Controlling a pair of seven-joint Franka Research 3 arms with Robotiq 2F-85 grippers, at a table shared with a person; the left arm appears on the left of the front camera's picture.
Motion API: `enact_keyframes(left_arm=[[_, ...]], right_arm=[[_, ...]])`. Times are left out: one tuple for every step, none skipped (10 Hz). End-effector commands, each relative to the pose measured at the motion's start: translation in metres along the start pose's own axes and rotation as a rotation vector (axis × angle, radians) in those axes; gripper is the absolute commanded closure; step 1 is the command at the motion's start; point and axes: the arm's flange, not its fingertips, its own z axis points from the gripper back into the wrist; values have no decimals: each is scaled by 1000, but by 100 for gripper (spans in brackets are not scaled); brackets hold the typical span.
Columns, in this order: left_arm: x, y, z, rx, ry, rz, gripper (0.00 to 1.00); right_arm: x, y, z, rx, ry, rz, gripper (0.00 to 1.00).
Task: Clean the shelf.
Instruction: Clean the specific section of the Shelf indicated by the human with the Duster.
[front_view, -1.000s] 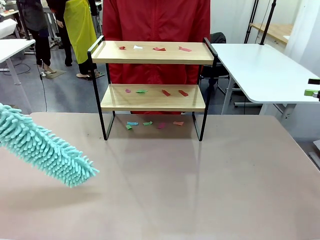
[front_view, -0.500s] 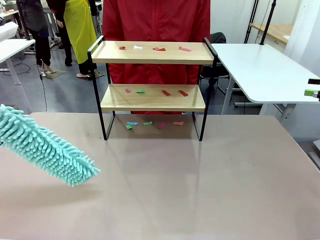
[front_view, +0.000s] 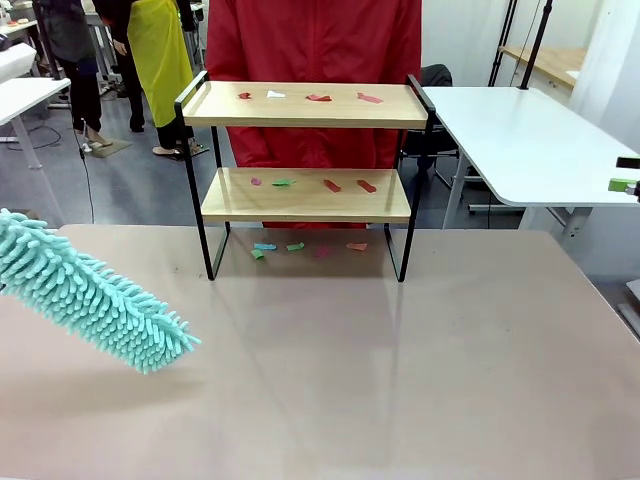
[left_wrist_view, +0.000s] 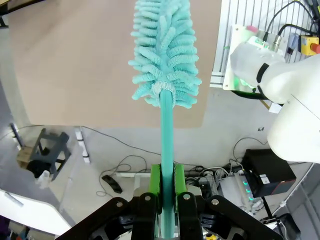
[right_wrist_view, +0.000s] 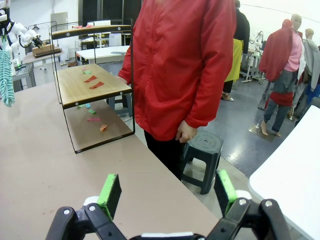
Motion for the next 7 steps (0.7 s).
enact_keyframes(left_arm=[[-2,-2,3,-5,1,-1,87],[-2,-2,3,-5,1,-1,87],[-2,-2,3,-5,1,-1,87],[-2,-2,3,-5,1,-1,87],[-2,-2,3,-5,1,-1,87],[-2,-2,3,-5,1,-1,87],[-2,-2,3,-5,1,-1,87]], right_arm=[[6,0,-1,0,11,-9,0],[6,0,-1,0,11,-9,0],[6,0,-1,0,11,-9,0],[6,0,-1,0,11,-9,0],[6,0,-1,0,11,-9,0],[6,0,-1,0,11,-9,0],[6,0,-1,0,11,-9,0]])
